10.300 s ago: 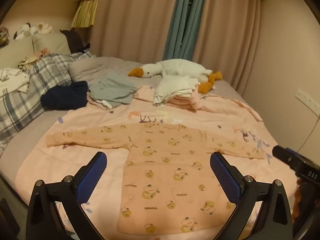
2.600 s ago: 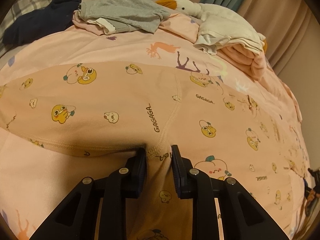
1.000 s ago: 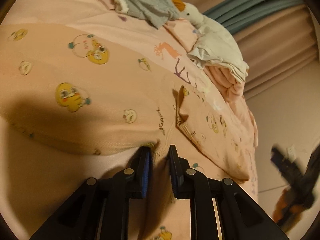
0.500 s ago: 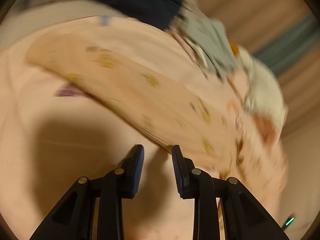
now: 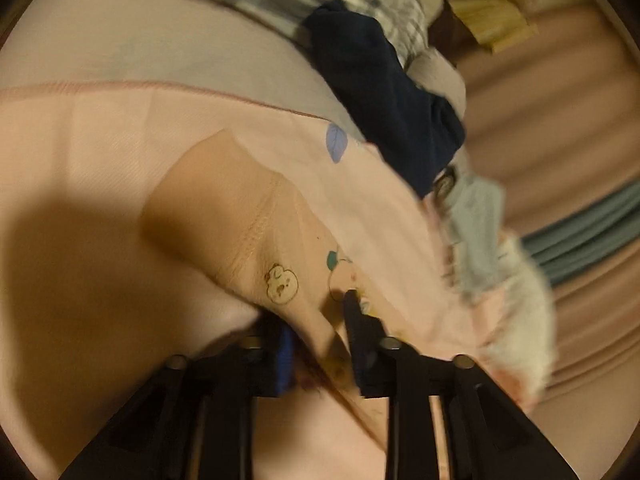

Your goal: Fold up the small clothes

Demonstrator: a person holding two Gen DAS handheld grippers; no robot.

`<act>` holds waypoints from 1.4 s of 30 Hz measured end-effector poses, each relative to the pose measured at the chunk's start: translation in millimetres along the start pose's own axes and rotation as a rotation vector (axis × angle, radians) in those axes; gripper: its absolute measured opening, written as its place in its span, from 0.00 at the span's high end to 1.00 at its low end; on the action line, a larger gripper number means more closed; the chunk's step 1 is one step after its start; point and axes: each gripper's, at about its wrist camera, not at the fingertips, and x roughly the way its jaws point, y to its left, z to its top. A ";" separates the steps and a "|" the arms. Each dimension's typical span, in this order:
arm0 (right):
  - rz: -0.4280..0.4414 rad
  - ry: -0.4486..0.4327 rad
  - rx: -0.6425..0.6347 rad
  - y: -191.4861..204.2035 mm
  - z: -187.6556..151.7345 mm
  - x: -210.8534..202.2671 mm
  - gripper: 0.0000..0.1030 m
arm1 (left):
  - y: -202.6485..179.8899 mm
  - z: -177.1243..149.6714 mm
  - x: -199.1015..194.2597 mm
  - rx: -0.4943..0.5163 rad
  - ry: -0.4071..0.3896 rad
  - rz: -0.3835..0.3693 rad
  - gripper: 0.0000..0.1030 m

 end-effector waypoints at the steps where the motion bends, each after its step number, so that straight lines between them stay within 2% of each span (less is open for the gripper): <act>1: -0.006 0.000 -0.010 0.7 -0.2 0.2 0.58 | -3.4 -1.5 1.7 0.032 -0.013 0.051 0.91; 2: -0.013 0.000 -0.024 3.2 -0.6 0.5 0.56 | -11.3 -1.7 4.7 0.044 -0.021 0.087 0.95; 4: -0.018 0.005 -0.046 6.8 0.0 1.8 0.50 | -19.7 -1.7 1.8 0.059 -0.026 0.109 0.96; 7: -0.031 0.007 -0.064 8.7 1.1 3.1 0.49 | -35.2 -4.5 -2.6 0.125 -0.021 0.121 0.97; 9: -0.027 0.007 -0.062 7.3 1.4 3.0 0.48 | -51.9 -11.8 -7.6 0.170 -0.052 0.119 0.97; 10: -0.024 0.007 -0.059 7.8 1.1 2.6 0.48 | -57.8 -13.3 -8.8 0.175 -0.049 0.098 0.97; 12: -0.010 0.005 -0.049 6.2 0.9 2.1 0.48 | -82.0 -21.9 -14.7 0.197 -0.035 -0.012 0.97; 13: 0.001 0.003 -0.042 4.9 0.9 1.9 0.47 | -95.8 -26.7 -16.1 0.223 -0.036 -0.034 0.97; 16: 0.036 0.003 -0.025 2.0 0.9 1.7 0.42 | -164.0 -69.1 -28.9 0.413 -0.050 -0.046 0.97; 17: 0.048 0.004 -0.023 1.9 0.7 1.7 0.40 | -196.5 -97.7 -35.6 0.504 -0.041 -0.095 0.97; 19: 0.070 0.004 -0.020 1.8 0.4 1.5 0.36 | -241.7 -148.2 -43.7 0.624 0.043 -0.214 0.97; 20: 0.082 0.003 -0.016 1.1 0.3 1.1 0.34 | -268.9 -185.6 -44.3 0.697 0.148 -0.298 0.97; 21: 0.101 0.003 -0.007 -0.3 0.4 0.9 0.32 | -284.7 -211.2 -42.9 0.741 0.230 -0.343 0.97; 23: 0.145 0.001 0.016 -5.2 0.4 0.2 0.28 | -312.5 -255.1 -34.1 0.797 0.371 -0.385 0.86; 24: 0.172 -0.002 0.036 -8.9 0.2 -0.7 0.28 | -321.8 -269.0 -30.6 0.813 0.389 -0.364 0.82; 25: 0.198 -0.005 0.059 -13.2 0.4 -1.3 0.28 | -326.9 -277.7 -29.4 0.826 0.376 -0.331 0.76; 26: 0.224 -0.008 0.084 -17.3 0.1 -1.7 0.28 | -330.5 -283.0 -30.6 0.836 0.345 -0.303 0.75; 27: 0.253 -0.011 0.113 -22.0 -0.3 -1.6 0.28 | -331.4 -284.7 -35.2 0.844 0.324 -0.304 0.74; 28: 0.263 -0.011 0.123 -22.7 -0.2 -1.6 0.27 | -328.7 -282.9 -41.1 0.845 0.319 -0.330 0.70; 29: 0.271 -0.010 0.127 -22.6 -0.2 -1.4 0.27 | -326.0 -278.4 -48.7 0.848 0.328 -0.360 0.55; 31: 0.267 -0.005 0.113 -18.0 0.2 -0.7 0.23 | -317.6 -269.1 -65.5 0.849 0.308 -0.355 0.43; 33: 0.248 0.001 0.081 -11.1 0.5 0.2 0.20 | -305.6 -258.2 -88.1 0.829 0.230 -0.327 0.39; 36: 0.217 0.009 0.040 -2.7 0.7 2.0 0.17 | -277.2 -243.9 -111.5 0.832 0.196 -0.350 0.31; 37: 0.214 0.011 0.036 -4.1 1.9 3.3 0.16 | -264.3 -241.0 -115.7 0.829 0.179 -0.343 0.22; 38: 0.210 0.011 0.033 -3.9 2.2 3.7 0.16 | -245.3 -238.9 -115.5 0.829 0.155 -0.288 0.16; 40: 0.208 0.013 0.032 -4.8 2.8 4.5 0.16 | -221.6 -236.0 -100.2 0.812 0.151 -0.145 0.16; 41: 0.205 0.015 0.030 -4.6 3.4 5.1 0.16 | -211.6 -234.0 -80.9 0.790 0.203 -0.050 0.16; 42: 0.200 0.018 0.024 -3.7 3.8 5.9 0.15 | -203.6 -231.8 -65.0 0.773 0.259 0.009 0.18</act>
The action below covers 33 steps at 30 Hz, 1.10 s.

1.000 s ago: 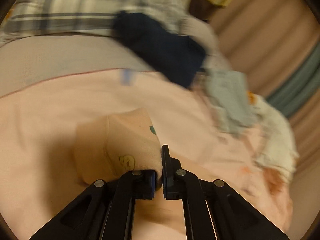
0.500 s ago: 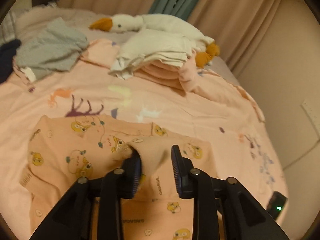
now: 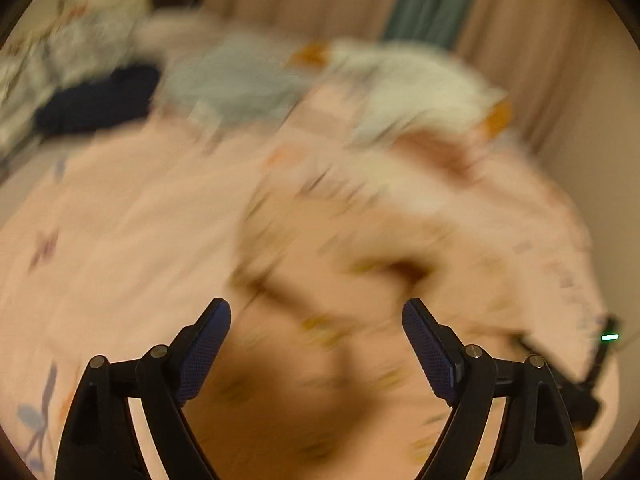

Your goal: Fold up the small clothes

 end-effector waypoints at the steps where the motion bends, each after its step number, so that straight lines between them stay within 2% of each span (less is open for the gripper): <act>1: -0.010 0.003 -0.009 1.2 0.1 0.7 0.15 | 6.3 -1.0 12.3 -0.009 0.048 0.003 0.27; 2: -0.027 0.006 -0.024 3.8 -0.4 1.4 0.15 | 13.4 -4.4 25.9 -0.018 0.087 -0.016 0.31; 3: -0.049 0.008 -0.043 7.1 -0.9 2.4 0.15 | 17.7 -6.4 34.1 -0.020 0.102 -0.021 0.31; 4: -0.069 0.012 -0.060 10.1 -1.4 3.1 0.15 | 20.6 -7.4 41.6 -0.013 0.110 0.000 0.32; 6: -0.098 0.018 -0.082 13.5 -2.3 3.2 0.15 | 22.9 -6.9 56.4 0.049 0.087 0.135 0.32; 7: -0.108 0.019 -0.089 14.3 -2.3 2.9 0.15 | 23.1 -4.4 61.5 0.069 0.071 0.175 0.32; 10: -0.120 0.021 -0.095 14.0 -2.3 2.0 0.15 | 32.0 9.2 70.1 0.068 0.029 0.155 0.32; 12: -0.130 0.029 -0.100 14.5 -2.1 1.3 0.16 | 38.9 17.6 80.5 0.105 0.018 0.149 0.31; 14: -0.146 0.039 -0.111 16.9 -2.1 -0.3 0.17 | 48.3 24.6 84.2 0.060 0.019 0.131 0.31; 16: -0.169 0.064 -0.128 19.4 -1.4 -3.4 0.26 | 48.8 29.4 85.8 0.041 0.024 0.135 0.31; 18: -0.181 0.095 -0.148 21.5 0.3 -11.1 0.33 | 45.2 25.5 85.7 0.079 0.008 0.161 0.31; 21: -0.185 0.080 -0.180 32.3 8.4 -31.6 0.34 | 42.8 17.5 81.3 0.102 -0.017 0.184 0.31; 23: -0.189 0.035 -0.267 56.2 16.4 -43.3 0.31 | 47.8 20.1 81.8 0.086 -0.013 0.150 0.31; 25: -0.208 -0.011 -0.435 105.8 26.0 -47.7 0.31 | 56.0 22.0 81.5 0.048 -0.017 0.103 0.31; 27: -0.169 -0.031 -0.585 154.9 33.5 -41.4 0.31 | 57.5 23.0 81.2 0.038 -0.019 0.091 0.31; 29: -0.121 -0.011 -0.703 200.1 38.4 -24.0 0.30 | 57.8 23.2 81.1 0.051 -0.023 0.105 0.31; 31: -0.135 0.063 -0.819 241.6 34.8 4.1 0.32 | 59.0 23.1 80.6 0.045 -0.022 0.097 0.31; 33: -0.140 0.097 -0.935 271.2 23.2 25.7 0.31 | 62.4 22.7 79.0 0.024 -0.025 0.070 0.31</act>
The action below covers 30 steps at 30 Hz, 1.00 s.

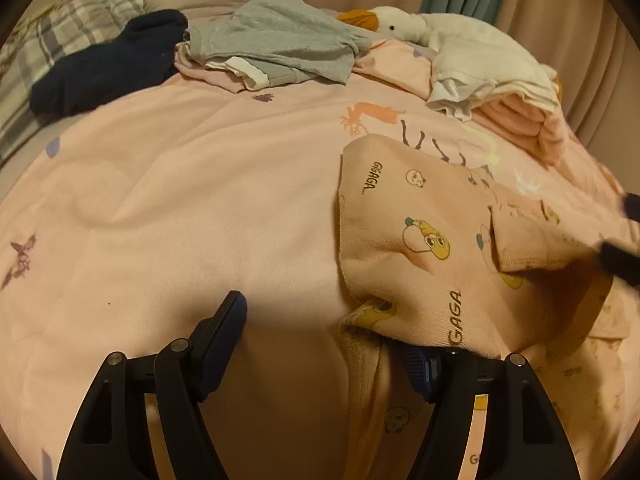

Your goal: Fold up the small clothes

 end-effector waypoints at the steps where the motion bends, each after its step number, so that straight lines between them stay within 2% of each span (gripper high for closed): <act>1: -0.015 0.012 -0.062 15.7 6.5 10.7 0.31 | 1.3 -0.4 -0.9 -0.009 -0.003 -0.010 0.31; 3: -0.066 0.061 -0.131 32.5 12.9 30.9 0.32 | 2.3 -0.6 -1.7 -0.021 -0.005 -0.021 0.31; 4: -0.081 0.073 -0.154 38.2 14.0 39.7 0.41 | 1.5 -0.6 -1.6 -0.020 -0.004 -0.020 0.30; 5: -0.087 0.083 -0.161 41.0 14.2 47.1 0.54 | 0.6 -0.8 -1.8 -0.016 -0.004 -0.017 0.30; 6: -0.082 0.133 -0.123 38.1 15.7 59.4 0.92 | 0.6 -0.8 -1.7 -0.016 -0.005 -0.016 0.30; 8: -0.033 0.146 0.010 20.0 19.2 62.5 0.93 | 0.0 -1.0 -1.5 -0.017 -0.003 -0.016 0.30; 10: 0.026 0.083 0.159 -2.9 25.0 53.4 0.93 | -1.8 -1.4 -1.8 -0.011 -0.002 -0.009 0.30; 13: 0.066 -0.004 0.339 -38.4 29.9 29.9 0.93 | -2.0 -0.7 -1.4 -0.009 -0.001 -0.006 0.30; 15: 0.101 -0.032 0.344 -47.2 34.4 13.6 0.93 | -3.0 0.3 -0.3 -0.002 0.001 0.002 0.30; 18: 0.021 -0.098 0.342 -59.1 25.8 -10.8 0.93 | -2.3 1.1 0.5 -0.007 0.001 0.004 0.30; 20: 0.011 -0.143 0.414 -83.4 12.3 -15.3 0.93 | -4.0 0.9 0.9 -0.005 -0.002 0.018 0.29; 23: 0.058 -0.186 0.589 -124.7 -32.6 -19.6 0.93 | -3.3 0.8 0.4 -0.016 -0.006 0.034 0.29; 25: 0.065 -0.170 0.681 -144.2 -74.0 -11.6 0.92 | -3.9 0.8 -0.3 -0.031 -0.010 0.050 0.29; 27: 0.049 -0.094 0.732 -153.9 -115.3 7.5 0.92 | -6.6 0.4 0.1 -0.043 -0.013 0.074 0.29; 30: 0.167 0.000 0.830 -156.9 -164.8 39.4 0.89 | -13.4 0.2 1.2 -0.056 -0.015 0.133 0.29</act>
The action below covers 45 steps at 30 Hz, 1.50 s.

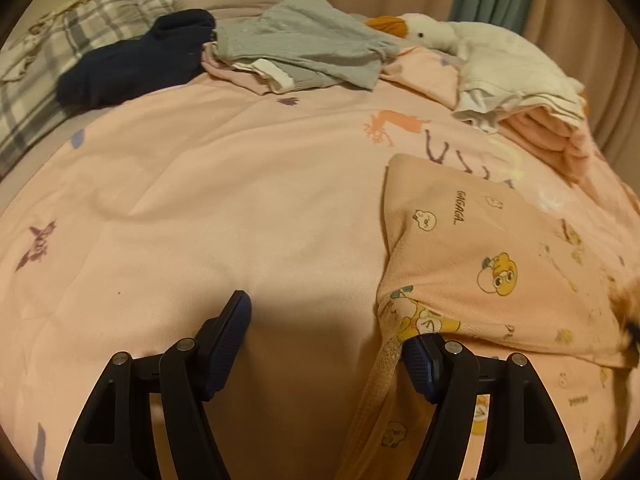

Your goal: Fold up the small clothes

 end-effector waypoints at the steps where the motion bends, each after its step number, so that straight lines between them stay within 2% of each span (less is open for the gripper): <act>1: -0.016 0.012 0.014 -5.3 -7.1 5.8 0.83 | -0.8 -0.1 -0.1 -0.003 -0.001 0.011 0.29; 5: -0.023 -0.040 0.009 -7.7 -15.9 -3.8 0.81 | -0.4 -0.4 -0.2 -0.024 -0.001 0.033 0.29; 7: -0.103 -0.063 0.000 -10.2 -9.2 -13.1 0.81 | -2.4 -1.4 -1.1 -0.012 -0.002 0.044 0.29; 10: -0.276 -0.079 -0.032 -22.7 -6.9 -25.1 0.76 | -2.5 -1.0 -5.1 -0.010 0.021 0.051 0.29; 11: -0.301 -0.081 -0.030 -28.6 -7.7 -29.2 0.76 | -2.7 -2.1 -8.6 -0.009 0.035 0.054 0.29; 13: -0.255 -0.073 0.023 -43.1 -9.0 -39.5 0.76 | -3.9 -3.0 -16.6 -0.002 0.060 0.068 0.30; 14: -0.208 -0.085 0.069 -47.8 -7.8 -47.6 0.76 | -3.7 -3.1 -24.1 -0.007 0.062 0.072 0.34; 16: -0.141 -0.125 0.098 -45.5 -3.6 -62.2 0.76 | -5.3 -2.4 -44.0 0.004 0.029 0.048 0.37; 18: -0.062 -0.143 0.043 -20.7 7.4 -67.6 0.75 | -10.2 -0.5 -67.1 0.037 -0.020 0.052 0.37; 20: -0.001 -0.117 -0.046 9.1 18.1 -60.5 0.71 | -15.5 -0.4 -84.2 0.055 -0.036 0.046 0.37; 21: 0.020 -0.089 -0.085 27.6 24.3 -46.7 0.72 | -17.4 -1.2 -90.1 0.064 -0.045 0.043 0.37; 24: -0.023 0.029 -0.111 48.9 29.2 -2.7 0.74 | -16.5 -1.7 -97.2 0.079 -0.048 0.072 0.37; 26: -0.118 0.123 -0.082 43.9 17.0 23.8 0.76 | -5.2 -0.8 -92.4 0.055 -0.046 0.106 0.37; 27: -0.123 0.131 -0.079 39.1 10.8 26.3 0.79 | 2.3 0.0 -87.9 0.032 -0.041 0.134 0.37; 29: -0.074 0.089 -0.105 30.3 -3.9 11.7 0.82 | 19.1 0.5 -74.3 -0.012 0.001 0.177 0.37; 32: -0.088 0.152 -0.167 24.2 -21.3 -9.1 0.83 | 30.4 -3.4 -60.5 -0.017 0.075 0.114 0.37; 33: -0.101 0.178 -0.169 21.6 -24.7 -15.8 0.83 | 30.5 -4.4 -59.0 -0.018 0.080 0.092 0.37; 35: -0.143 0.208 -0.139 13.0 -30.0 -28.1 0.76 | 24.6 -6.6 -59.6 0.000 0.057 0.034 0.37; 37: -0.123 0.169 -0.121 11.4 -29.3 -47.7 0.76 | 15.7 -5.2 -60.7 0.024 0.040 -0.005 0.37; 39: -0.076 0.098 -0.136 18.4 -22.9 -63.4 0.75 | 1.7 -2.1 -63.8 0.073 -0.002 -0.088 0.37; 41: -0.051 0.032 -0.150 27.3 -15.3 -69.0 0.62 | -17.7 4.1 -62.1 0.147 -0.039 -0.170 0.37; 42: -0.042 0.003 -0.140 30.5 -9.7 -66.6 0.52 | -23.4 6.9 -60.3 0.160 -0.051 -0.181 0.37; 44: 0.006 -0.014 -0.086 30.0 1.1 -53.2 0.51 | -36.6 11.5 -51.3 0.173 -0.096 -0.210 0.37; 45: 0.050 -0.005 -0.057 27.0 5.6 -42.9 0.52 | -42.6 12.2 -41.1 0.174 -0.080 -0.210 0.37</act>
